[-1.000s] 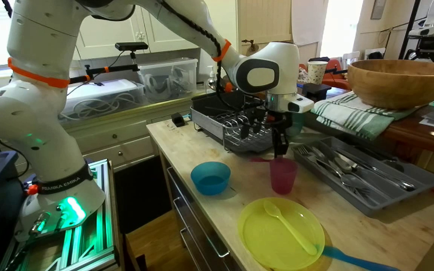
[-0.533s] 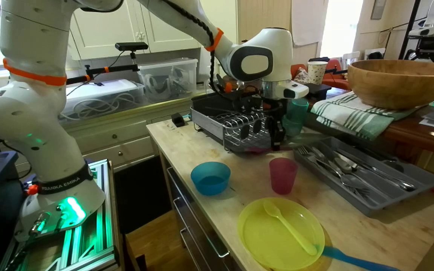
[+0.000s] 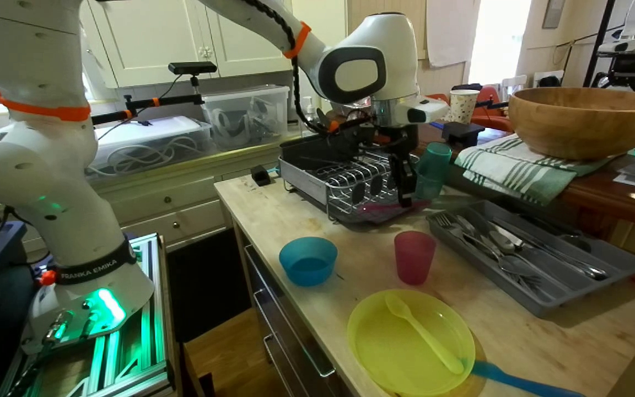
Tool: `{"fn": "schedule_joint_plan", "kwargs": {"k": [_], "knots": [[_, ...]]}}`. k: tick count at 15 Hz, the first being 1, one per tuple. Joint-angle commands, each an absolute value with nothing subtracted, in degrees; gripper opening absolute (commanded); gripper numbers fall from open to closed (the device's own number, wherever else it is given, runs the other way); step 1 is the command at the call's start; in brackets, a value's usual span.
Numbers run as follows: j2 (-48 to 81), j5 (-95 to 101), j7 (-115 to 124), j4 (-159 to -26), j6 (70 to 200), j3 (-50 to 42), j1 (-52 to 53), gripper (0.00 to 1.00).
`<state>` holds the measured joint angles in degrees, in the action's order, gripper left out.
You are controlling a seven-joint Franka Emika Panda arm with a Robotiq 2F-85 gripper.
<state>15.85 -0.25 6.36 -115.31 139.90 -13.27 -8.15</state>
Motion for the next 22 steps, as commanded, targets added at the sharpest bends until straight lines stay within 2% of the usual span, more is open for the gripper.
{"fn": "schedule_joint_plan", "kwargs": {"k": [1, 12, 22], "knots": [[10.33, 1.23, 6.89, -122.69, 147.49, -13.58, -9.24, 0.05], [7.04, 5.81, 13.64, -130.76, 166.77, -18.19, -10.13, 0.05], [10.70, 25.95, 32.55, -130.17, 175.36, -30.85, -3.74, 0.05]]}}
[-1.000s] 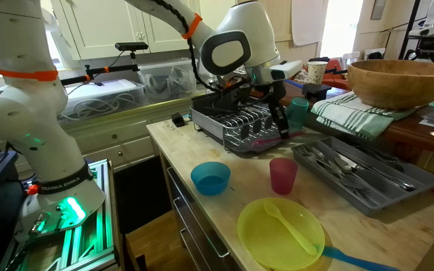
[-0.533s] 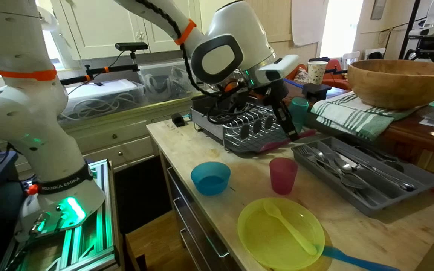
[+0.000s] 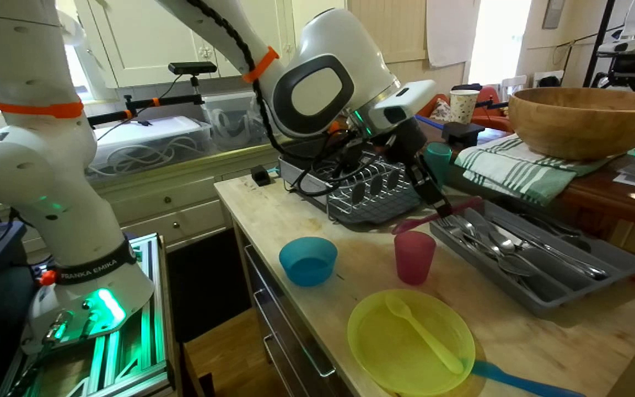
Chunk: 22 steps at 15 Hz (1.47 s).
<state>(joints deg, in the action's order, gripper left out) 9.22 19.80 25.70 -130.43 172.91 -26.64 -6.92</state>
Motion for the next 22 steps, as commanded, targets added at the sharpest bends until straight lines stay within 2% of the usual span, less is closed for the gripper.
{"fn": "schedule_joint_plan", "kwargs": {"k": [1, 9, 13, 22], "knots": [[11.22, 28.27, 35.15, -129.85, 176.04, -32.47, -2.54, 0.05], [14.62, 41.39, 51.44, -129.03, 180.81, -45.21, 8.70, 0.05], [18.78, 45.80, 58.80, -128.00, 184.96, -55.17, 17.25, 0.05], [27.86, 43.68, 62.40, -131.61, 190.18, -70.84, 33.87, 0.05]]}}
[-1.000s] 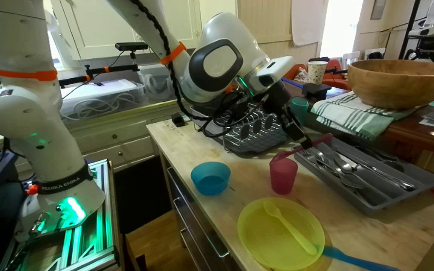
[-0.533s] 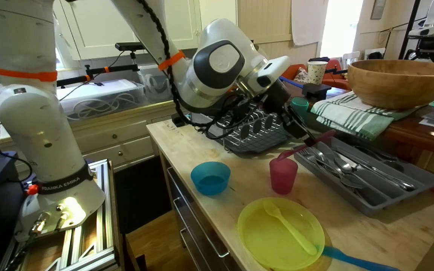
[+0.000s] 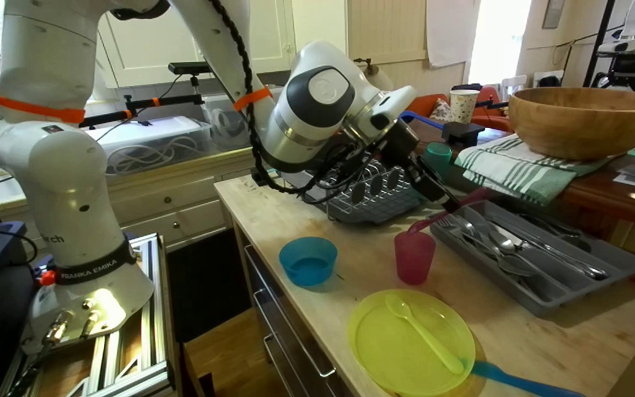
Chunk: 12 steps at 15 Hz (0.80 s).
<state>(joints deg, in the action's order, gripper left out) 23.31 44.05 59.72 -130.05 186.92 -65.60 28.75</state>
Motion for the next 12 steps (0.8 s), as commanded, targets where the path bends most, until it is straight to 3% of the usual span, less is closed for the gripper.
{"fn": "schedule_joint_plan", "kwargs": {"k": [1, 11, 12], "knots": [[28.87, 43.46, 62.56, -132.21, 190.78, -71.92, 35.12, 0.05], [37.27, 41.00, 64.24, -135.71, 194.42, -78.17, 42.60, 0.05], [37.47, 31.24, 55.48, -137.25, 194.53, -77.20, 43.22, 0.05]]}}
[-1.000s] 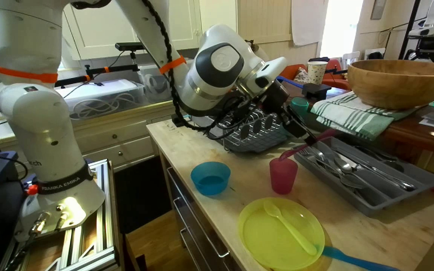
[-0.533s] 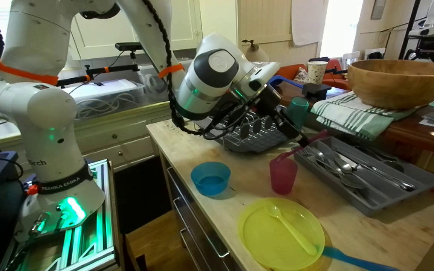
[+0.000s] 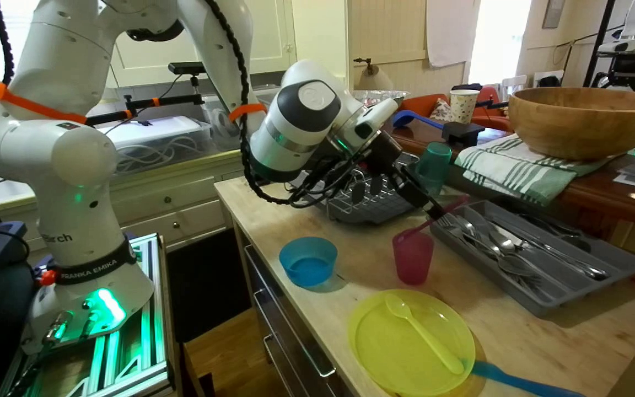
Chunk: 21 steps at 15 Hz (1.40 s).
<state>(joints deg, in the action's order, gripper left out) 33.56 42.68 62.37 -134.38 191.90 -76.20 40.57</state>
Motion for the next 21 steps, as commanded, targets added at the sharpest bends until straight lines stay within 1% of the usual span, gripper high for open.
{"fn": "schedule_joint_plan", "kwargs": {"k": [1, 6, 10, 15, 21], "knots": [[38.11, 28.24, 54.35, -137.63, 194.88, -76.79, 43.31, 0.05], [39.06, 5.88, 38.57, -139.38, 194.17, -72.23, 43.75, 0.05], [39.32, -6.95, 28.66, -139.54, 194.29, -68.51, 43.39, 0.05], [40.62, -17.62, 22.40, -138.36, 194.28, -65.14, 42.79, 0.05], [42.53, -24.07, 21.06, -135.94, 192.41, -63.08, 41.78, 0.05]]}}
